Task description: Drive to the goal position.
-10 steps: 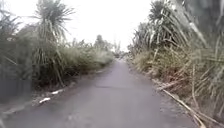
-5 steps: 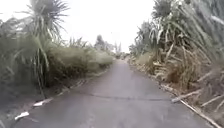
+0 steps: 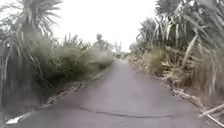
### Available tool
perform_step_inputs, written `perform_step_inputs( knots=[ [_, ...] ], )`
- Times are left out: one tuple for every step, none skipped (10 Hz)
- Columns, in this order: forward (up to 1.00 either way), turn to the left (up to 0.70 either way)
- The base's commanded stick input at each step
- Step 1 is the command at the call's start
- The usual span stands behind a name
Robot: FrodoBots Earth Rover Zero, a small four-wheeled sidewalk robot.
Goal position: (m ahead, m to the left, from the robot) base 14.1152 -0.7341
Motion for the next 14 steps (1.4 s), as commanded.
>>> perform_step_inputs(
  knots=[
    [1.00,-0.16],
    [1.00,-0.28],
    [1.00,-0.40],
    [1.00,-0.40],
    [1.00,-0.40],
    [1.00,-0.38],
    [1.00,-0.26],
    [1.00,-0.14],
    [1.00,0.00],
    [1.00,0.00],
    [1.00,0.00],
    [1.00,0.00],
    [1.00,0.00],
    [1.00,0.00]
  ],
)
